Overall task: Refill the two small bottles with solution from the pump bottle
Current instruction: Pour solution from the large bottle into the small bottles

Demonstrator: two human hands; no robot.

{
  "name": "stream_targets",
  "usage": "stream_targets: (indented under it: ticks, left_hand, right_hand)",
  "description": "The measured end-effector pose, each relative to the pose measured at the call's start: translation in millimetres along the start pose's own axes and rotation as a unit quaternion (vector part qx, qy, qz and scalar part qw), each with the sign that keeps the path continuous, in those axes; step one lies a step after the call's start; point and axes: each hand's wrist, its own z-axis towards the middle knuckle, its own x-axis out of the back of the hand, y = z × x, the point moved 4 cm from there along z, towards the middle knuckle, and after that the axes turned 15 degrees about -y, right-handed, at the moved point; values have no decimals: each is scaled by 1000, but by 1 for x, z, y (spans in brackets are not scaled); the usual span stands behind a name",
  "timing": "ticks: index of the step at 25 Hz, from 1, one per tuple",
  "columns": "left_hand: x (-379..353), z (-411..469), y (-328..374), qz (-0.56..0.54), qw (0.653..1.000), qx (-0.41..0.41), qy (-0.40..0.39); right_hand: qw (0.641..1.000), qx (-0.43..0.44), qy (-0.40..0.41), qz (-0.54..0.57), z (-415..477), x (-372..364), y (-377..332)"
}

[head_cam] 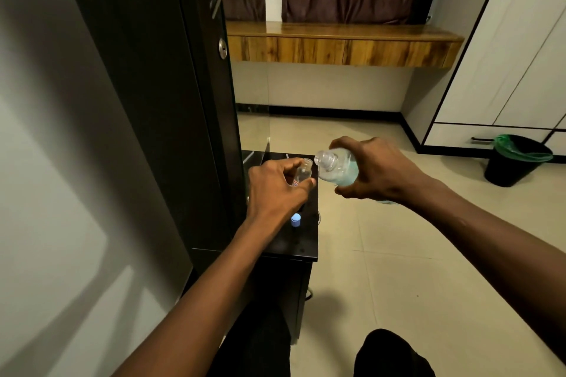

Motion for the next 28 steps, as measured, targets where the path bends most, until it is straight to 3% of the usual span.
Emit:
stream_targets:
  ticks: [28]
  left_hand:
    - [-10,-14,-2,42,999,-20,-22]
  right_hand:
    - [982,-40,-92,-161,-8,19,-25]
